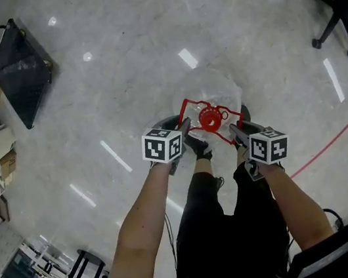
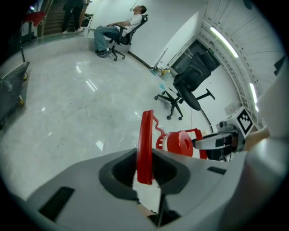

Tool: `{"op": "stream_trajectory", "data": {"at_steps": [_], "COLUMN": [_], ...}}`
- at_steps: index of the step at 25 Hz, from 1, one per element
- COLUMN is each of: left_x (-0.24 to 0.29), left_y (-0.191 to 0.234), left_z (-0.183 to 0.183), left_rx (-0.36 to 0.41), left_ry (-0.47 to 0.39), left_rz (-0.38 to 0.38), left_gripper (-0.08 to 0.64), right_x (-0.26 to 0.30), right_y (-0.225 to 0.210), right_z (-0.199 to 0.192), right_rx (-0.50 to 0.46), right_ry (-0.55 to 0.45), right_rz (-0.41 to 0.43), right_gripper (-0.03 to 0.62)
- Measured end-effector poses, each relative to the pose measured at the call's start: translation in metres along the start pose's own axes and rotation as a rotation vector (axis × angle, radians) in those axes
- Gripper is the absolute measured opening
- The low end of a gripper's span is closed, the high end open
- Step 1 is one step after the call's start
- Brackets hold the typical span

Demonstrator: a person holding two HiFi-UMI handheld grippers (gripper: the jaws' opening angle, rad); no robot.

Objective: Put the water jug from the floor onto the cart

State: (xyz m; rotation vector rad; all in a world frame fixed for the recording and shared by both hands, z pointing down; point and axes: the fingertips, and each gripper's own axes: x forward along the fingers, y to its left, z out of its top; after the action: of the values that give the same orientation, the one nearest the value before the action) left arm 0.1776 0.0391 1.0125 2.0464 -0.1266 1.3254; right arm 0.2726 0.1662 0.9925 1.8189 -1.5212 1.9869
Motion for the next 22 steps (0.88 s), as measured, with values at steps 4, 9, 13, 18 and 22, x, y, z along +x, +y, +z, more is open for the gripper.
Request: {"op": "stream_trajectory", "data": {"at_steps": [4, 9, 13, 18, 22], "left_x": [0.0, -0.024, -0.068, -0.17, -0.261], "left_y": [-0.004, -0.024, -0.042, -0.08, -0.095], "left_z": [-0.01, -0.009, 0.013, 0.027, 0.06], "left_rx": [-0.031, -0.106, -0.138, -0.209, -0.226], "left_ry": [0.03, -0.002, -0.113, -0.201, -0.342], "left_rz": [-0.036, -0.014, -0.011, 0.019, 0.043], "left_gripper": [0.06, 0.06, 0.06, 0.061, 0.061], "right_x": [-0.002, -0.017, -0.051, -0.119, -0.164], "right_y": [0.006, 0.038, 0.074, 0.151, 0.231], "right_z": [0.006, 0.027, 0.059, 0.075, 0.115], "right_rx": [0.006, -0.06, -0.139, -0.214, -0.306], "right_ry": [-0.004, -0.011, -0.004, 0.035, 0.017], "right_rz": [0.028, 0.035, 0.056, 0.125, 0.181], "right_gripper": [0.101, 0.1, 0.098, 0.098, 0.098]}}
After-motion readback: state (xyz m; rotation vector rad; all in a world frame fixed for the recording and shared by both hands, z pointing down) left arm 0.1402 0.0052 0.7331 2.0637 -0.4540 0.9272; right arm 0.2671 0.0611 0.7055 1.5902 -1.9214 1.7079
